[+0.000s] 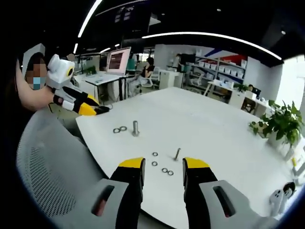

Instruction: Place the washer onto the threaded stud by aligning its center hole with the stud, sliding it down to the base, and recovering from edge contact or off-axis alignment until the washer reaches the visible bottom stop.

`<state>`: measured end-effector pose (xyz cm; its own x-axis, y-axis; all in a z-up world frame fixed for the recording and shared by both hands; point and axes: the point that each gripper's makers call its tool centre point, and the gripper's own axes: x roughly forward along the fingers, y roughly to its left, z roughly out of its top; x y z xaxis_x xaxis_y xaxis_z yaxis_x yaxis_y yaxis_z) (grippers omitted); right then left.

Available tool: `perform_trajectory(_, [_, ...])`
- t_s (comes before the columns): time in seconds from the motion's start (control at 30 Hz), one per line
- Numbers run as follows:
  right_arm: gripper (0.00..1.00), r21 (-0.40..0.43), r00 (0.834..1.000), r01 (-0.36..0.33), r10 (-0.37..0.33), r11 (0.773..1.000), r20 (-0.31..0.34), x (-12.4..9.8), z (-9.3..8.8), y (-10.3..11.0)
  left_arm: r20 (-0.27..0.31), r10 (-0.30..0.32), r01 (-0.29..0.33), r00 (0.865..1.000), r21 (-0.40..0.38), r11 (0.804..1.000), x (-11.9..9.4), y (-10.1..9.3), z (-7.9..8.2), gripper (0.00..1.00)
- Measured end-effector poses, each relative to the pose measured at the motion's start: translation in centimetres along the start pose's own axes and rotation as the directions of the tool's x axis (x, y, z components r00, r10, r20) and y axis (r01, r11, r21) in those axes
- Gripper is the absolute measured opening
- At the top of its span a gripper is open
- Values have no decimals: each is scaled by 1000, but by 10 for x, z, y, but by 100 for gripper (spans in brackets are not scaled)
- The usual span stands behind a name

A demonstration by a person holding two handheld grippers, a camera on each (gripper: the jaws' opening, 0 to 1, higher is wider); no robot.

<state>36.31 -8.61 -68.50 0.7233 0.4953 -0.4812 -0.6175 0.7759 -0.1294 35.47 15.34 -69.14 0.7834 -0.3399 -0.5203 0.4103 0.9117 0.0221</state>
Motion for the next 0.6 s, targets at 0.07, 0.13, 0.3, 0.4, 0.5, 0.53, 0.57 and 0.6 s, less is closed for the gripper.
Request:
perform_trajectory(0.07, [34, -10, 1000, 15, -15, 1000, -7, 1, -1, -2, 13, -27, 27, 1000, -9, 1000, 0, -4, 3, 28])
perform_trajectory(0.13, [34, -21, 1000, 23, -23, 1000, -10, 1, 0, -3, 22, -36, 37, 999, -13, 999, 0, -5, 4, 28])
perform_trajectory(0.3, [34, -26, 999, 13, -14, 1000, -36, 3, -6, -1, 29, -29, 30, 999, -20, 999, -1, -3, 5, 28])
perform_trajectory(0.4, [34, -17, 1000, -3, 3, 1000, -25, 3, -3, 1, 25, -6, 7, 1000, -33, 999, 0, 3, 4, 28])
perform_trajectory(0.5, [34, -1, 999, -28, 28, 1000, -25, 3, -5, 5, 20, 11, -10, 1000, -32, 999, -1, 5, 4, 29])
perform_trajectory(0.53, [34, 2, 999, -33, 33, 999, -28, 3, -6, 6, 14, 23, -23, 1000, -21, 1000, -1, 6, 2, 29])
perform_trajectory(0.57, [34, 3, 999, -37, 37, 999, -31, 4, -6, 7, 12, 32, -32, 999, -16, 999, -2, 7, 1, 29])
perform_trajectory(0.6, [34, 1, 999, -43, 43, 999, -32, 4, -6, 8, 11, 41, -41, 999, -12, 999, -2, 8, 1, 29])
